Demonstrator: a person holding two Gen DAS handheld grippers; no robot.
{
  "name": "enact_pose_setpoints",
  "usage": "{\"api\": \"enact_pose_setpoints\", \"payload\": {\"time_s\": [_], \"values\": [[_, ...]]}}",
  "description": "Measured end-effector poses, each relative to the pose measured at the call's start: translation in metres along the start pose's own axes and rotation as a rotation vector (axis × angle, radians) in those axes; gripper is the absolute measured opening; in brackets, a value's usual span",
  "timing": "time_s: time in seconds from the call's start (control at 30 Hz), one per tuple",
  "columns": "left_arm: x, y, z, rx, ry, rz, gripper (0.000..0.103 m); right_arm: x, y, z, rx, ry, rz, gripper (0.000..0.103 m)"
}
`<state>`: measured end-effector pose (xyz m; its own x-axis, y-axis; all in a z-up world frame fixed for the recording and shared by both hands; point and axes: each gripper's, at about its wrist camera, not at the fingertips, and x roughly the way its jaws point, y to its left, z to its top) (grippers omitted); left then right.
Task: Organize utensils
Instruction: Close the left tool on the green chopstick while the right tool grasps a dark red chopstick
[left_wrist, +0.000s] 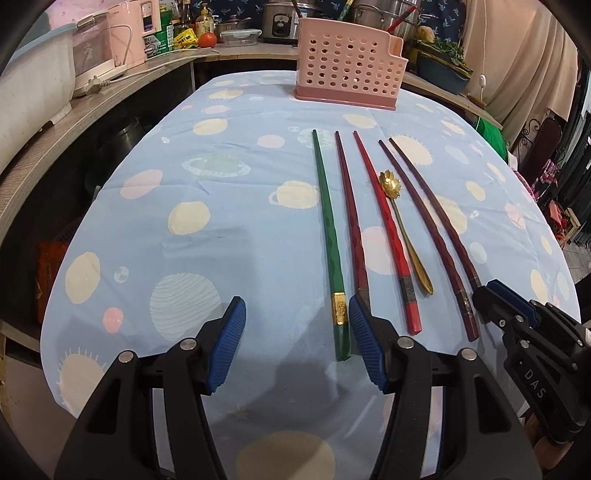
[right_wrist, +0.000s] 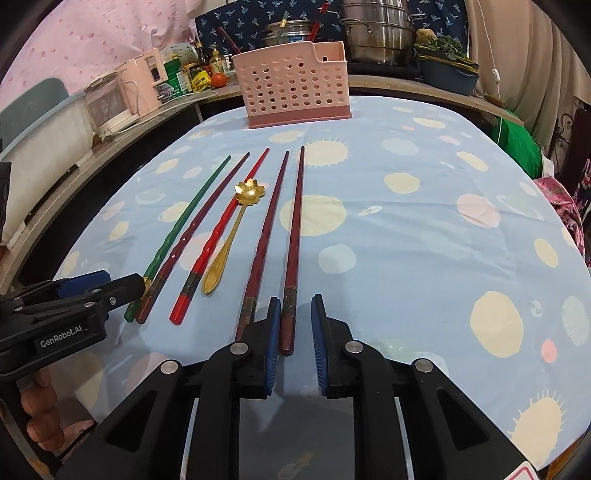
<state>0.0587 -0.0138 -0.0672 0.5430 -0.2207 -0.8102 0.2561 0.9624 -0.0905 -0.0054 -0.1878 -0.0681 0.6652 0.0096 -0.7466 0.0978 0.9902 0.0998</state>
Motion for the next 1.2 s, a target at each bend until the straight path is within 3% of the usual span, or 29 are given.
{"api": "enact_pose_setpoints", "payload": {"time_s": [0.4, 0.57, 1.0, 1.2], "values": [[0.0015, -0.003, -0.002, 0.024, -0.015, 0.028, 0.054, 0.0, 0.0004, -0.0006, 0.0, -0.002, 0.0, 0.016], [0.0012, -0.0026, -0.0027, 0.026, -0.022, 0.04, 0.049, -0.0007, 0.0001, -0.0005, 0.005, -0.006, 0.001, 0.016], [-0.0005, 0.0024, -0.0026, 0.017, -0.028, 0.041, 0.01, -0.0009, -0.0003, -0.0011, 0.005, -0.007, 0.001, 0.016], [-0.0011, 0.0036, -0.0021, 0.013, -0.023, 0.024, 0.008, -0.0011, -0.0014, -0.0002, 0.009, -0.008, 0.002, 0.014]]}}
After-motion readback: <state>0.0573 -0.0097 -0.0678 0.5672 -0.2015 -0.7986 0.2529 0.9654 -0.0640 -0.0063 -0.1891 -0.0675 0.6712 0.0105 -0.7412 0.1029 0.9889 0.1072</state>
